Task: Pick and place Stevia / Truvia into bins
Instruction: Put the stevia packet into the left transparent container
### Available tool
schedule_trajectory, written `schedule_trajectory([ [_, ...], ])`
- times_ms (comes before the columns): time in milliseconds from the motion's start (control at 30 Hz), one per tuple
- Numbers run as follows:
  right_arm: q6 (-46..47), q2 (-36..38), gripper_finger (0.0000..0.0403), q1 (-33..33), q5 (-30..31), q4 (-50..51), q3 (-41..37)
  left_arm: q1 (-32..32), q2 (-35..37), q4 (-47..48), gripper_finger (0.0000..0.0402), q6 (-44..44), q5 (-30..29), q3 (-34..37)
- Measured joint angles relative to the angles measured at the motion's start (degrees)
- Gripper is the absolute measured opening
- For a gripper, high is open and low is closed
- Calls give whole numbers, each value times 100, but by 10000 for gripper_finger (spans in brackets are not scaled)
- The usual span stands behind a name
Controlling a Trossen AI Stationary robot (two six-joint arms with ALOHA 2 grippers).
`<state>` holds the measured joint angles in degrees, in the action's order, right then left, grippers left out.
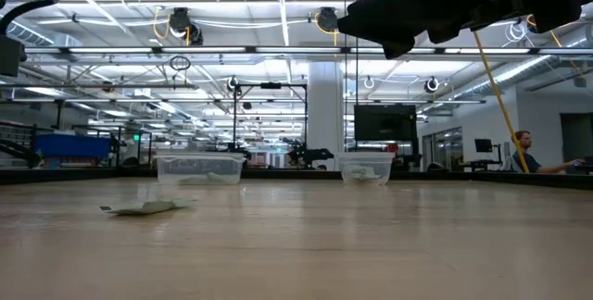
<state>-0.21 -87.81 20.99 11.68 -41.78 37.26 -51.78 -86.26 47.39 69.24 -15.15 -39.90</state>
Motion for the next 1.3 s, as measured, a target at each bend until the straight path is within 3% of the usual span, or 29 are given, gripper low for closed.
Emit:
schedule_trajectory([
  [333, -2, 0, 123, 0, 0, 0, 0, 11, -4, -123, 7, -5, -487, 11],
  [667, -3, 0, 123, 0, 0, 0, 0, 437, -4, -242, 6, -17, -1123, 9],
  [867, -4, 0, 123, 0, 0, 0, 0, 1201, -4, -413, 15, -158, -1546, 7],
  [1067, -48, 0, 123, 0, 3, 0, 0, 2166, -2, -1034, 6, -1337, -1717, -26],
  [1300, -48, 0, 123, 0, 7, 0, 0, 3461, -2, -1104, 4, -2873, -2201, -536],
])
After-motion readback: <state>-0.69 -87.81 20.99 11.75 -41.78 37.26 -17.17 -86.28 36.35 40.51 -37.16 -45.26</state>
